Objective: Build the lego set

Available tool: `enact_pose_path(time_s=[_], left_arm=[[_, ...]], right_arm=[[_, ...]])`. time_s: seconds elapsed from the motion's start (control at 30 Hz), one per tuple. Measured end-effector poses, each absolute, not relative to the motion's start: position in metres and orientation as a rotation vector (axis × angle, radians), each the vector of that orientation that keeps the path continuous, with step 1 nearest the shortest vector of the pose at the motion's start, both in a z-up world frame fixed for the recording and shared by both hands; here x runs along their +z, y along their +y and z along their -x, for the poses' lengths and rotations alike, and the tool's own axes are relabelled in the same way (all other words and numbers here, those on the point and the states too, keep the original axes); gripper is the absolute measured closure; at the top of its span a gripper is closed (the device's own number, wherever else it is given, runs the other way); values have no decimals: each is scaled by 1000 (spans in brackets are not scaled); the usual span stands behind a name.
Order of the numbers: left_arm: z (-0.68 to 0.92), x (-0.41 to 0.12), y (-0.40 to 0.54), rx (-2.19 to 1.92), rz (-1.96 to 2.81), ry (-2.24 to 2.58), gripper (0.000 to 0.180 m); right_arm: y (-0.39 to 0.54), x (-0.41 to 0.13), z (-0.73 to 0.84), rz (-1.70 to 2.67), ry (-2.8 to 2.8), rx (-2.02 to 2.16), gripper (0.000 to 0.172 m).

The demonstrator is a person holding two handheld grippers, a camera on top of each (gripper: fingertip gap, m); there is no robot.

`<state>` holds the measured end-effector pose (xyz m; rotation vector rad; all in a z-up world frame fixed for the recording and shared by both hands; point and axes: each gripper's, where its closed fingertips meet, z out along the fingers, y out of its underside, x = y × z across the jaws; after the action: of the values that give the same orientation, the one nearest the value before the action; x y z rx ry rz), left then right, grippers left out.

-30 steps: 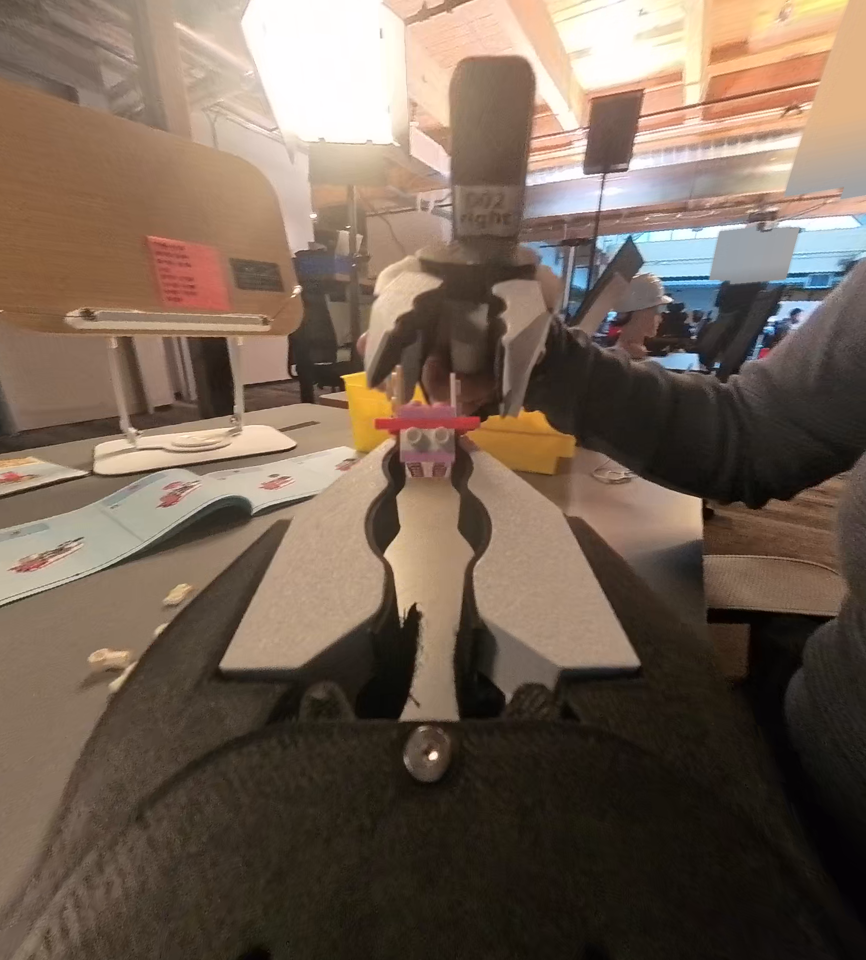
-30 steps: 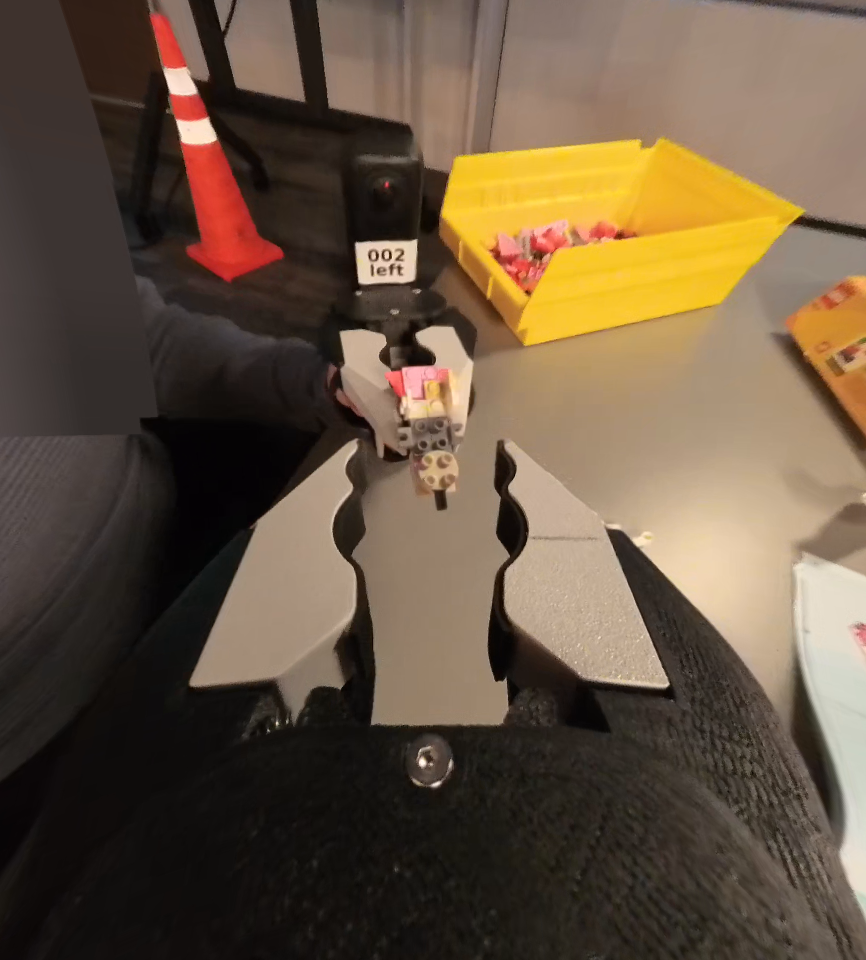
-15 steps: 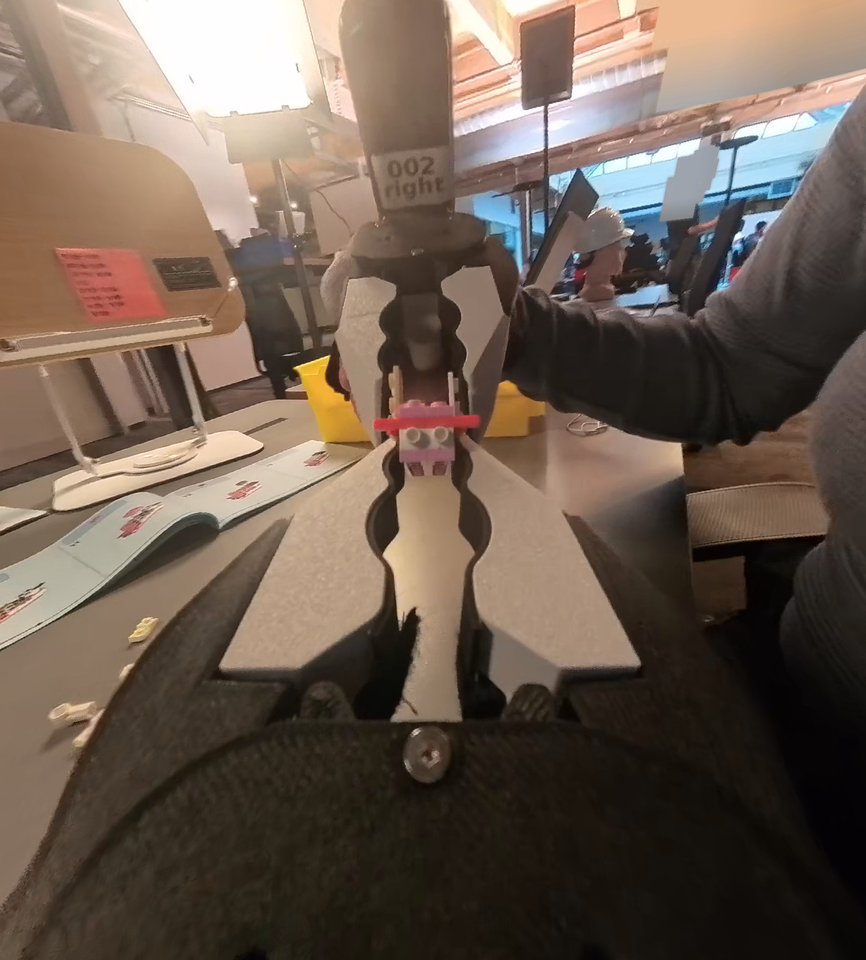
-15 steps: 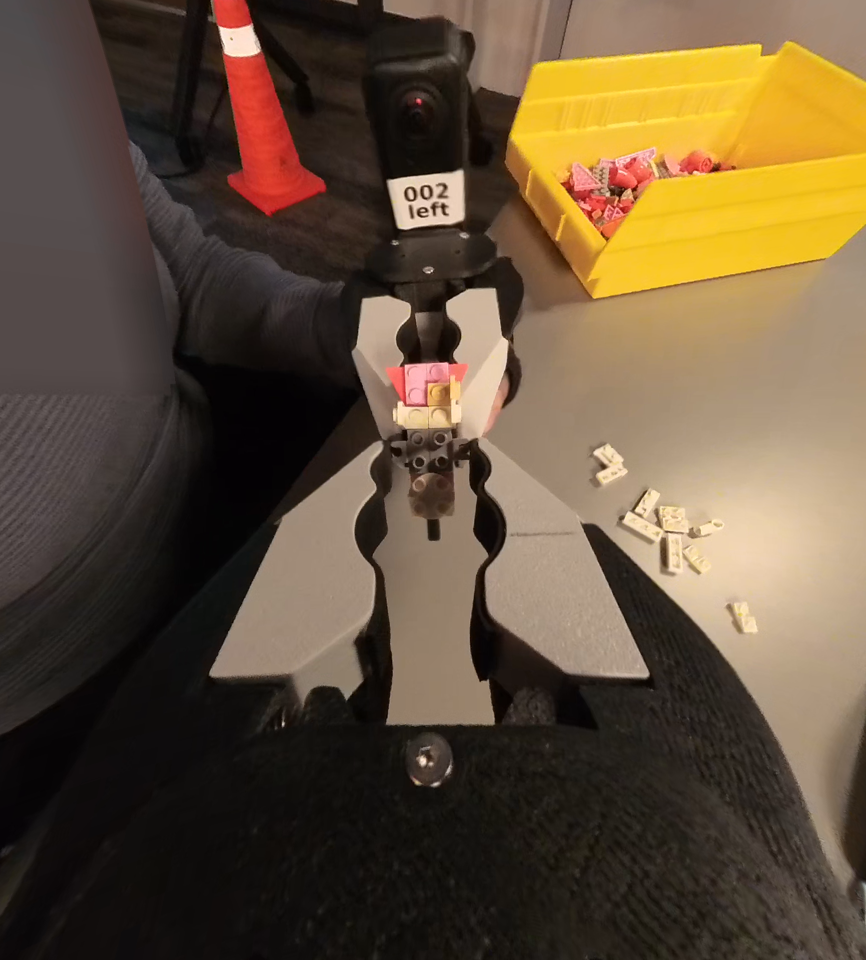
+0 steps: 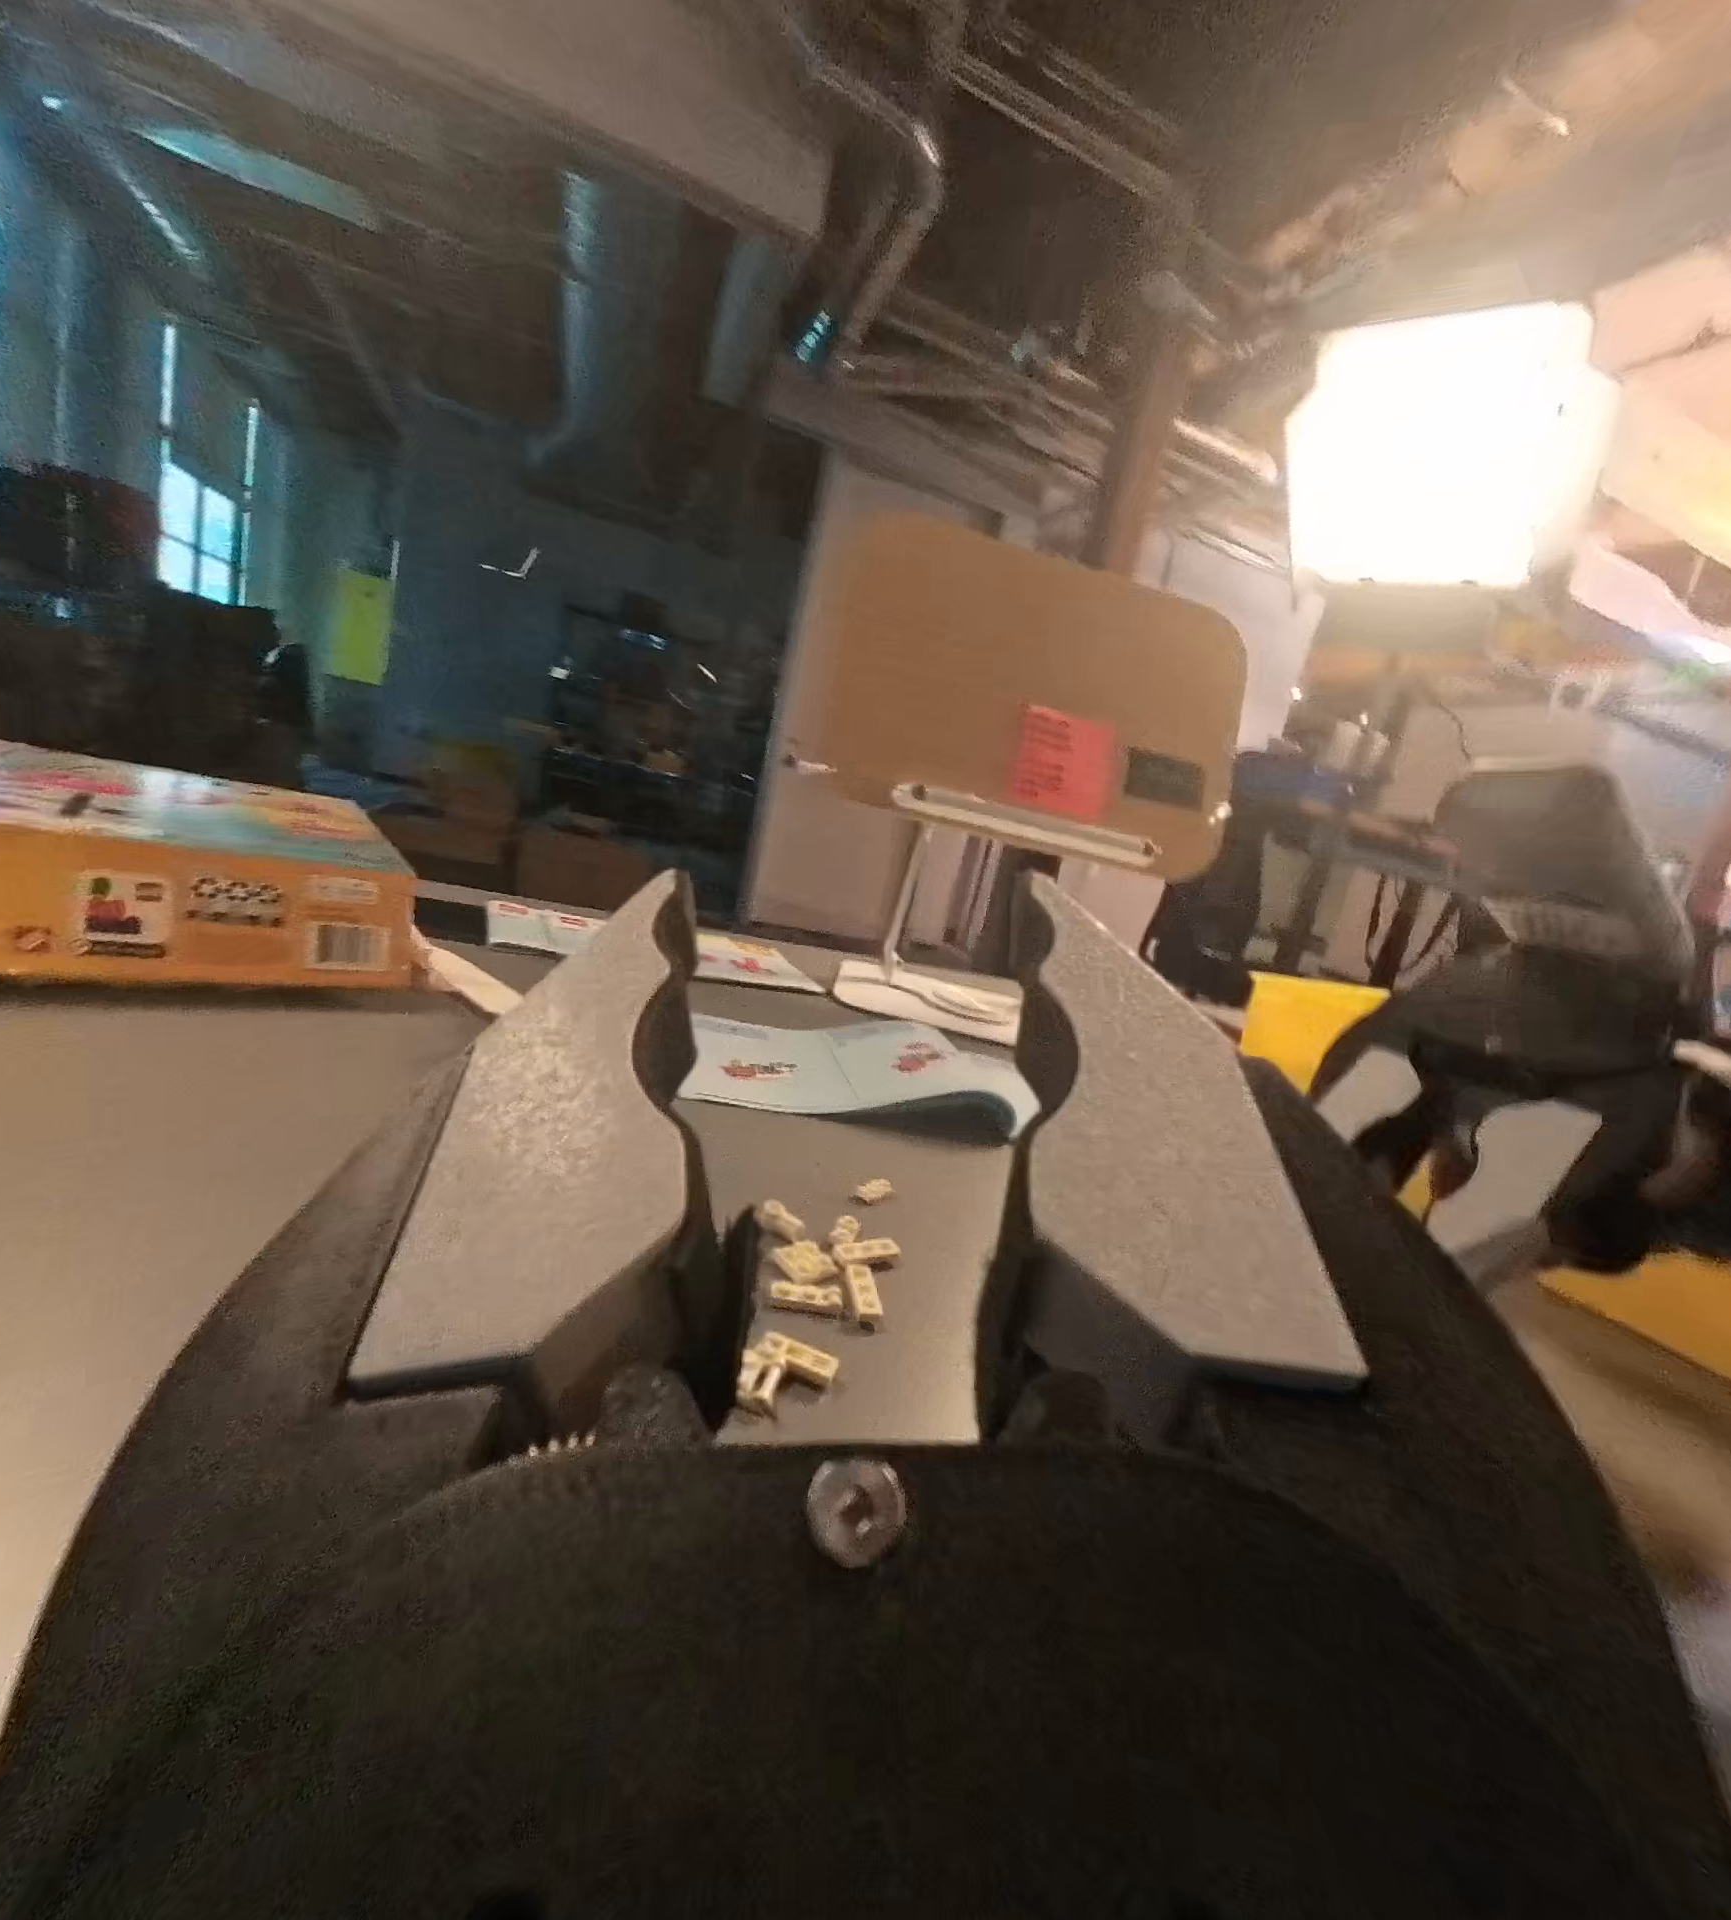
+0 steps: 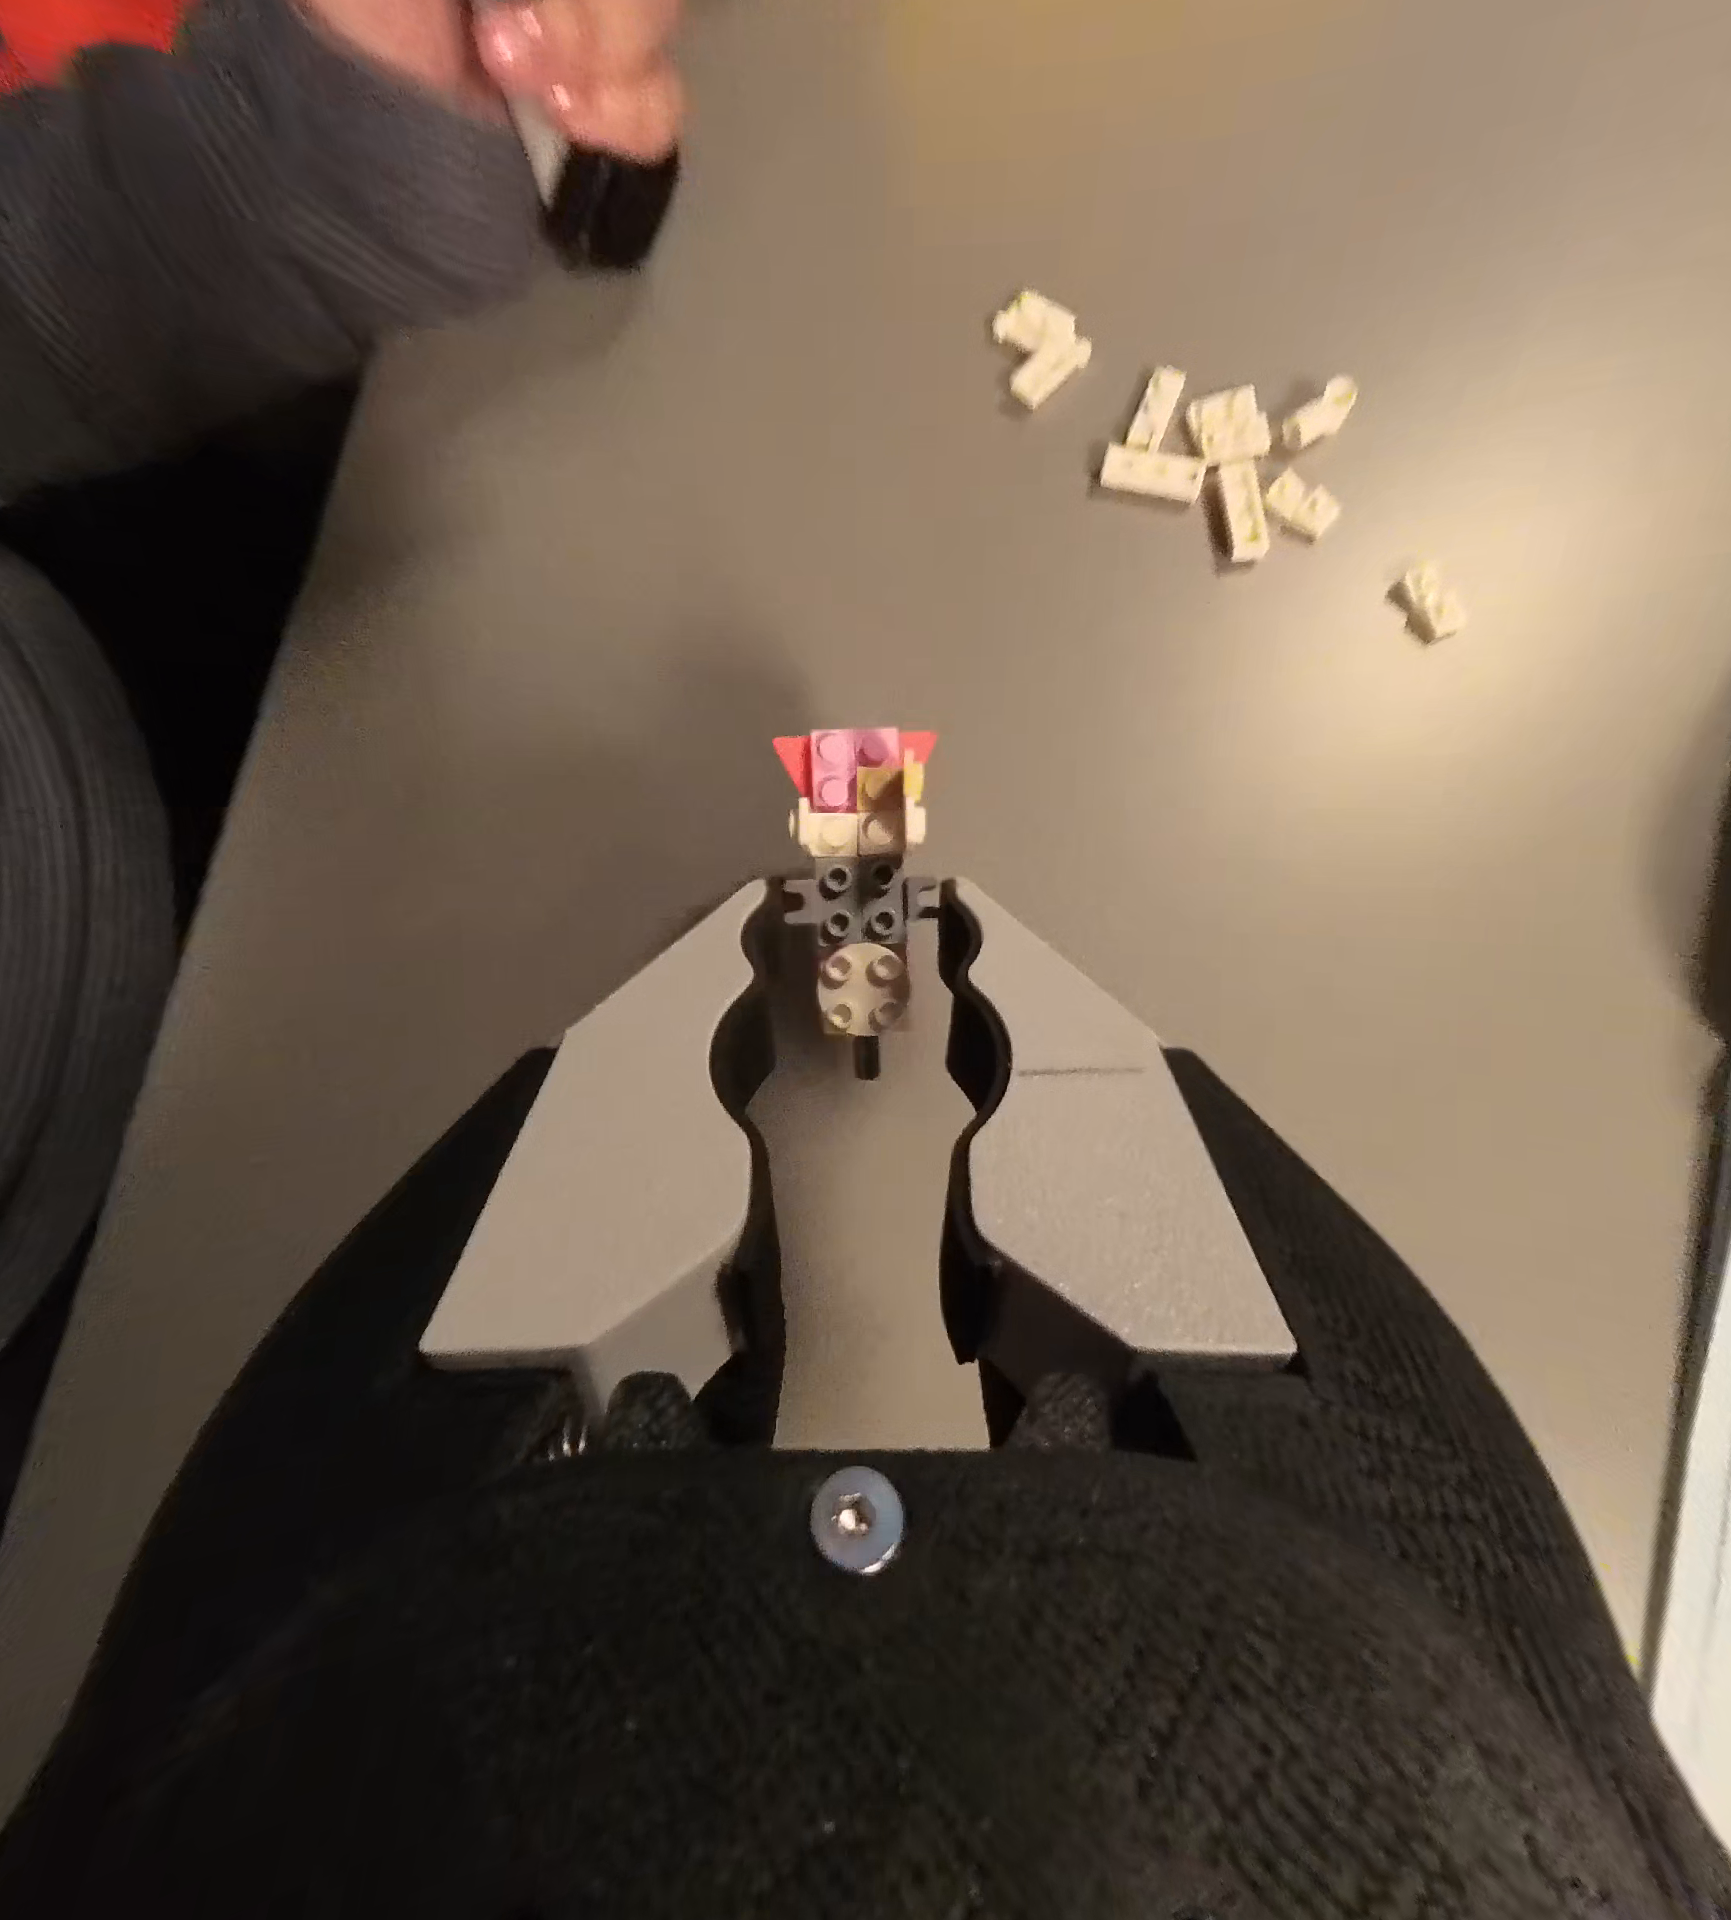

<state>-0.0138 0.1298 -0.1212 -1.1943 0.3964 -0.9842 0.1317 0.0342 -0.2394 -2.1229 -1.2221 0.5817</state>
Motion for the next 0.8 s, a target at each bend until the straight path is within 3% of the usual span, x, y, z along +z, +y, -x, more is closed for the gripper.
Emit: enact_pose_path(time_s=[0.37, 0.47, 0.63, 0.8], left_arm=[[12, -125, 134, -950, 1221, 396, 120], [10, -126, 133, -947, 1223, 408, 119], [-1, -132, 131, -960, 1261, 465, 119], [-14, -138, 130, -875, 1287, 542, 119]], right_arm=[[33, -259, -134, 2199, -1274, 483, 144], [33, -256, -132, 2196, -1242, 481, 116], [36, -207, -147, 2013, -1045, 343, 86], [34, -150, -183, 1577, -625, 142, 96]])
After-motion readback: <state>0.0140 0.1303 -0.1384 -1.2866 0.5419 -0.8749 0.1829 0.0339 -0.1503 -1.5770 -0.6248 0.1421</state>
